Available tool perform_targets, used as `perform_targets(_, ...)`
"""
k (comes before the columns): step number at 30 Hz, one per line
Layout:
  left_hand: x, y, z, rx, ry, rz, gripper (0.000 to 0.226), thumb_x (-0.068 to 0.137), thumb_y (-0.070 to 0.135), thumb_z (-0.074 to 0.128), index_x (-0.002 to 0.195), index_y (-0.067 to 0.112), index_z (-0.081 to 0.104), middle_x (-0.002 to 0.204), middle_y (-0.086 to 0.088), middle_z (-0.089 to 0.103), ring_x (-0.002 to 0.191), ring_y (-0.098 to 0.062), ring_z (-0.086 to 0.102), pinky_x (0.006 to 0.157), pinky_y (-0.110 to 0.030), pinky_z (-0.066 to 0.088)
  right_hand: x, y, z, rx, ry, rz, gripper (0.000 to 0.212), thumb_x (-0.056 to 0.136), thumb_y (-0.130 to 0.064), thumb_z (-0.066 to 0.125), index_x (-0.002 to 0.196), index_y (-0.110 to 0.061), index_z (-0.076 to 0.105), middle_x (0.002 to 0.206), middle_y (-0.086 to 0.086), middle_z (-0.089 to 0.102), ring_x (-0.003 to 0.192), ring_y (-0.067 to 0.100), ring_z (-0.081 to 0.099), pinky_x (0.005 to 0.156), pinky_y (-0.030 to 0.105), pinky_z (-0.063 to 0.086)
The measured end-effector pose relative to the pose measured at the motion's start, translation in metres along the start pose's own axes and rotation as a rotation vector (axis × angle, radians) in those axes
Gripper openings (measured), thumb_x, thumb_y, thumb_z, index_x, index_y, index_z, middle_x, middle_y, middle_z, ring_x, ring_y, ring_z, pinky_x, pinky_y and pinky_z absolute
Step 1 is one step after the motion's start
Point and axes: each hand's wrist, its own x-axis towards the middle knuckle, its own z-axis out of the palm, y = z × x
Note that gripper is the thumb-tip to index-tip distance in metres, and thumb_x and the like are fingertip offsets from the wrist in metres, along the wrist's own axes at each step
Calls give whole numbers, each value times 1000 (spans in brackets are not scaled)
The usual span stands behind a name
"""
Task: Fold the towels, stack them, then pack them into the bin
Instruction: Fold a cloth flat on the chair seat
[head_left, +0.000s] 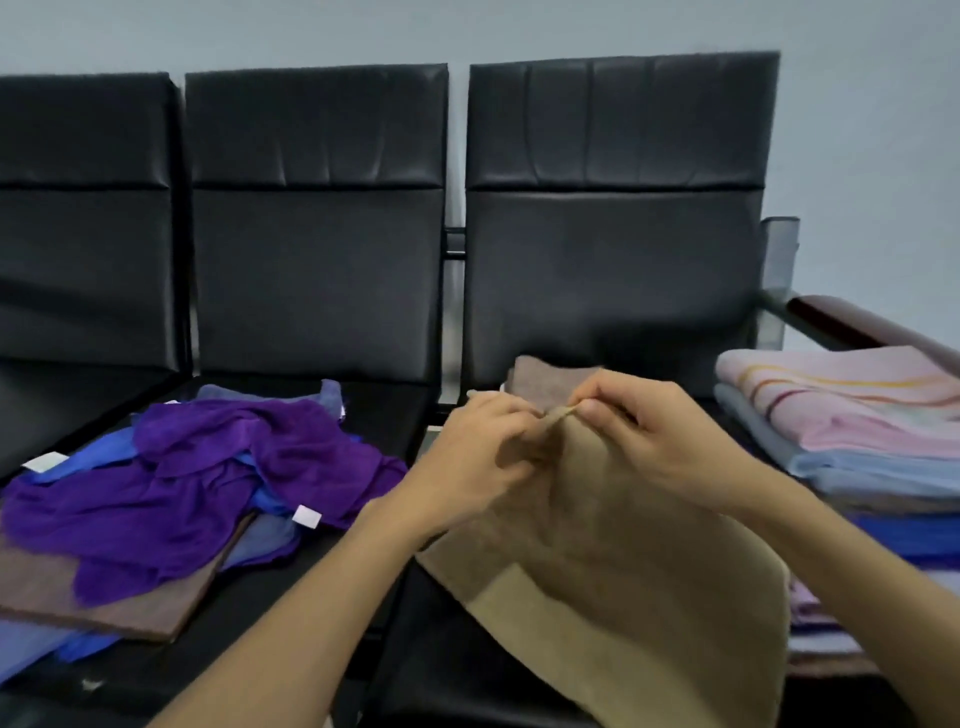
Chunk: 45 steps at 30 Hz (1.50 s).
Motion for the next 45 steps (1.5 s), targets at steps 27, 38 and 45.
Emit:
perform_targets(27,-14,-38,-12,-324,413,-646,15,92,28,60,85,15,59,81,-3,69,76,-23,69,75,-45,57,-34,45,-19,-34,182,394,21,77,-10,74,78,-31,71,76,-12,73,69,-6,64,65,8,47)
perform_targets(38,-9,-1,-39,-630,636,-244,11,91,11,61,84,5,56,95,1,68,93,-10,64,86,-25,50,-47,26,-34,-187,617,79,25,89,-4,62,101,-23,71,95,-11,69,89,-12,58,79,2,38)
perform_targets(45,-52,-38,-60,-501,-32,-321,27,83,33,69,71,13,57,59,0,58,59,-10,52,58,-20,42,-75,13,-51,-45,-62,32,6,87,-33,65,89,-38,69,89,-26,69,82,-6,64,73,8,46)
